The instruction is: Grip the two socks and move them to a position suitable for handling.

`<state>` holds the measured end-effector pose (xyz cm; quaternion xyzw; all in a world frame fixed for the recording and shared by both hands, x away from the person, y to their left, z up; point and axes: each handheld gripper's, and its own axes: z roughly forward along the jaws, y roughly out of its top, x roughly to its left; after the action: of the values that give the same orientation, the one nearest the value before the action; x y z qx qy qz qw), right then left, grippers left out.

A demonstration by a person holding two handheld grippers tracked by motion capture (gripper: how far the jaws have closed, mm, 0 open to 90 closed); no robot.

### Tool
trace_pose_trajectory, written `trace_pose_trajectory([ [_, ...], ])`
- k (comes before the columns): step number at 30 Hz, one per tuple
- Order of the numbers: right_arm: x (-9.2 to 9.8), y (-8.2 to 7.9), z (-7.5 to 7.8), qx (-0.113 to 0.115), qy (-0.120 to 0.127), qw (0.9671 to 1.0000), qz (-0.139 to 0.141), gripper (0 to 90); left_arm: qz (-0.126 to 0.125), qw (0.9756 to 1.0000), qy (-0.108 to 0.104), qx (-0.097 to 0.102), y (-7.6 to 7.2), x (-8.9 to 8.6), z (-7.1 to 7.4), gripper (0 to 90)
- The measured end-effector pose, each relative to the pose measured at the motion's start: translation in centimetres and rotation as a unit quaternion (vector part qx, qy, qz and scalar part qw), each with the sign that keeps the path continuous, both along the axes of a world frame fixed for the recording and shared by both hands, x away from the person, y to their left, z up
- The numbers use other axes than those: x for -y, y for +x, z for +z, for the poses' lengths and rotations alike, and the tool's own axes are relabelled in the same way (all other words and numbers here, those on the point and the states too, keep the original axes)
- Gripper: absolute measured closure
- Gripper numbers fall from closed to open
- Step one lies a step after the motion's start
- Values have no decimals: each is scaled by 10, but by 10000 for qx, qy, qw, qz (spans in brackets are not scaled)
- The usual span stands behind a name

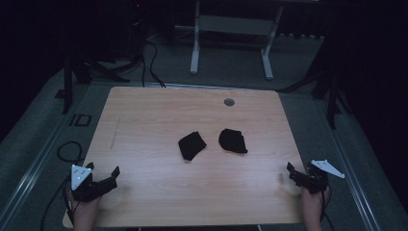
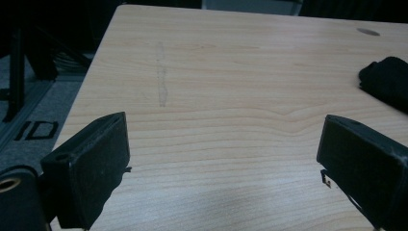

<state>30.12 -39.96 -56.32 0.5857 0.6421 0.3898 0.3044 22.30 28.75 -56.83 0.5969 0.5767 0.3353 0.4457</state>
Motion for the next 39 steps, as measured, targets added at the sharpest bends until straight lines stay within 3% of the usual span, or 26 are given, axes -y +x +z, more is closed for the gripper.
trace_pose_trajectory([
  [2,1,2,0,-86,55,9999,84,137,-9,9999,-104,114,-2,0,1,47],
  [9,-1,5,1,-265,-101,9989,365,143,-81,9997,-60,239,-2,9,3,38],
  [10,-5,5,3,-414,-259,9973,557,161,-277,9989,-97,369,-4,13,5,34],
  [13,-13,5,2,-659,-441,9926,915,161,-326,9987,-130,359,-3,16,6,32],
  [16,-20,8,0,-875,-341,9880,1222,152,-373,9986,-286,246,-2,19,5,32],
  [21,-38,16,3,-876,-409,9827,1581,137,-455,9983,-325,149,0,25,6,32],
  [24,-50,24,8,-918,-419,9775,1853,137,-673,9970,-357,101,0,30,6,32],
  [28,-71,36,17,-887,-238,9726,2137,135,-885,9959,-189,8,0,41,7,32],
  [33,-101,57,29,-767,-208,9687,2351,124,-1192,9928,-81,44,0,53,7,31],
  [39,-137,83,40,-708,-426,9582,2740,174,-1417,9898,-70,89,1,59,7,31],
])
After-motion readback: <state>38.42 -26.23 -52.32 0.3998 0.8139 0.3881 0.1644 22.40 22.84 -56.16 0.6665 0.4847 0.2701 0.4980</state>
